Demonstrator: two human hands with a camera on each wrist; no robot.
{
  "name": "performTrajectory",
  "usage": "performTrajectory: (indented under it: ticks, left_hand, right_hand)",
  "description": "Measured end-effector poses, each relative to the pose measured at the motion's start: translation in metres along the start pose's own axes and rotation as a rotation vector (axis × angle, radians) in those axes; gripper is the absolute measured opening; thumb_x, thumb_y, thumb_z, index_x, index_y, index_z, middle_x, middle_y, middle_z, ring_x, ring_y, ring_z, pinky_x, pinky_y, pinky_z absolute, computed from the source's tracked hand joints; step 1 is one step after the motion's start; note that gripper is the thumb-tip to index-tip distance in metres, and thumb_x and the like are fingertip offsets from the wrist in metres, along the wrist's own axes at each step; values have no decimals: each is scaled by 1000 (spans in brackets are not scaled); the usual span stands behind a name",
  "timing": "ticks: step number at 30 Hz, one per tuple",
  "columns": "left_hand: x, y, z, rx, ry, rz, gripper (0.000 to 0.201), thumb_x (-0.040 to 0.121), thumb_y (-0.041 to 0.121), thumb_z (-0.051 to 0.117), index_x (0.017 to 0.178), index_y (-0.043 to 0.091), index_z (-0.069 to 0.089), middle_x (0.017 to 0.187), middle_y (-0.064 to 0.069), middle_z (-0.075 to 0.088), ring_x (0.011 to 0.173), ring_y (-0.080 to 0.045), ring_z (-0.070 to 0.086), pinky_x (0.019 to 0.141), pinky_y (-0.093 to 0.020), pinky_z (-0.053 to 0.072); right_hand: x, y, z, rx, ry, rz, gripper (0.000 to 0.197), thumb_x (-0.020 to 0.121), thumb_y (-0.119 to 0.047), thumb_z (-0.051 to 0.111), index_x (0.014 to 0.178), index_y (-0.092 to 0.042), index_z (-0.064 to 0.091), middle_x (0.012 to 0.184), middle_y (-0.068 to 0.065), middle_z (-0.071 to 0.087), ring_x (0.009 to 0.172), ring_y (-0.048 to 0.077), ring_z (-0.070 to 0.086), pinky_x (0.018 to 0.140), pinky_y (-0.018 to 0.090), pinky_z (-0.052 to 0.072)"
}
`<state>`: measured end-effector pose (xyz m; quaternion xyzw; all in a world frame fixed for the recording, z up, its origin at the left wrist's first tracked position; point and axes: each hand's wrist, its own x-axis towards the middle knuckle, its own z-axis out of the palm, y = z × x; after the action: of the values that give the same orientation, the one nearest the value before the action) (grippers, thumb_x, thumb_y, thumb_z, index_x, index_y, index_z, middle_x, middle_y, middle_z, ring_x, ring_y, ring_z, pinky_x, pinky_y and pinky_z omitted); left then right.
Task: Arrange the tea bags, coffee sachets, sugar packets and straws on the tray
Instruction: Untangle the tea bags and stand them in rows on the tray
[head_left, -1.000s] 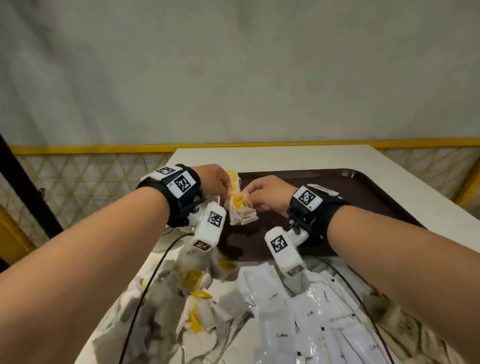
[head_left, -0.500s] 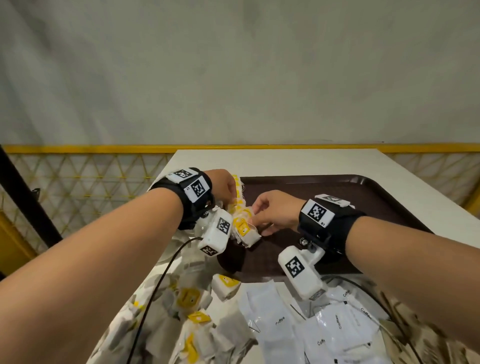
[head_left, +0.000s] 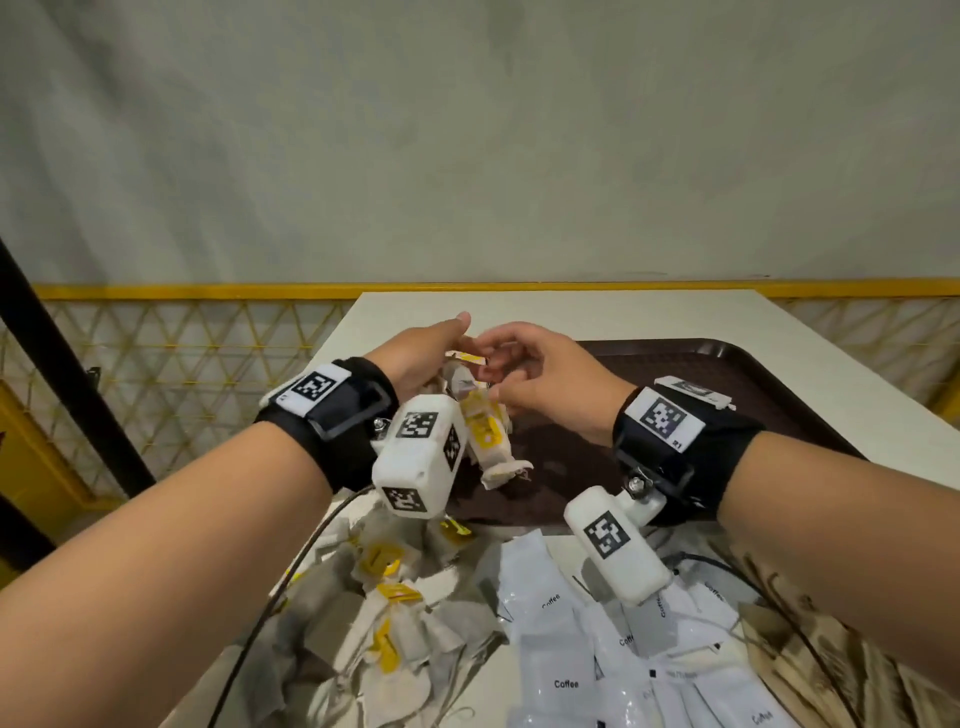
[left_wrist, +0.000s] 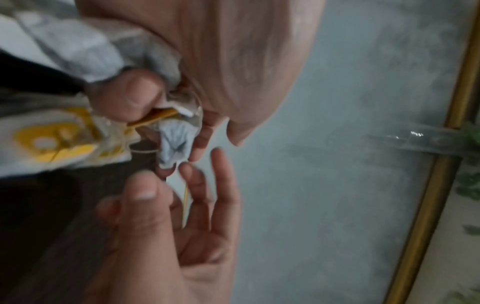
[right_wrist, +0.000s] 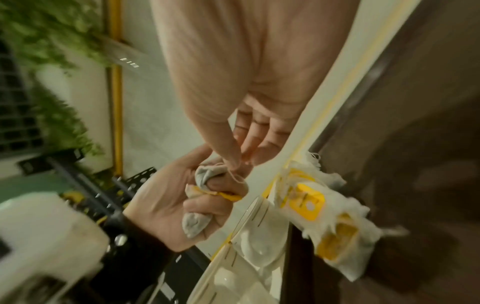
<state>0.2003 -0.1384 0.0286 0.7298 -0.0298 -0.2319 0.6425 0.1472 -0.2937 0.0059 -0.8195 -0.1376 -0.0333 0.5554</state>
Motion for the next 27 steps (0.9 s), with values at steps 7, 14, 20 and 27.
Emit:
performTrajectory:
  ticks: [7,14,20,27]
  left_hand:
    - [-11,-16,18,-18,-13,-26,59,99,55,28,116,6,56,88,-12,59,32,-10,49,35,-16,38]
    - [-28,-23,17,-132,-65,-55,31,101,34,42,89,11,59,64,-8,60,39,-11,55,30,-11,35]
    - [-33,-28,14,99,-61,63,16,90,10,57,102,19,62,89,-1,60,56,-11,43,34,-11,28]
    - [-31,-31,17,53,-23,124,8,92,14,60,84,13,59,80,-4,59,42,-6,38,32,-11,24]
  right_hand:
    - [-15,-7,0,-349,-108,-127,24,81,-11,75,104,-16,71,106,5,64,85,10,60,82,24,50]
    - [-21,3,-7,-115,28,79,4,91,-15,64,91,-12,65,98,18,67,80,21,64,71,34,58]
    - [-17,4,-12,291,115,323,14,93,-8,59,106,-4,56,92,15,63,66,14,63,58,22,55]
    - [-25,1,-10,129,32,251,29,87,-3,64,113,-13,57,106,8,59,85,19,63,74,32,59]
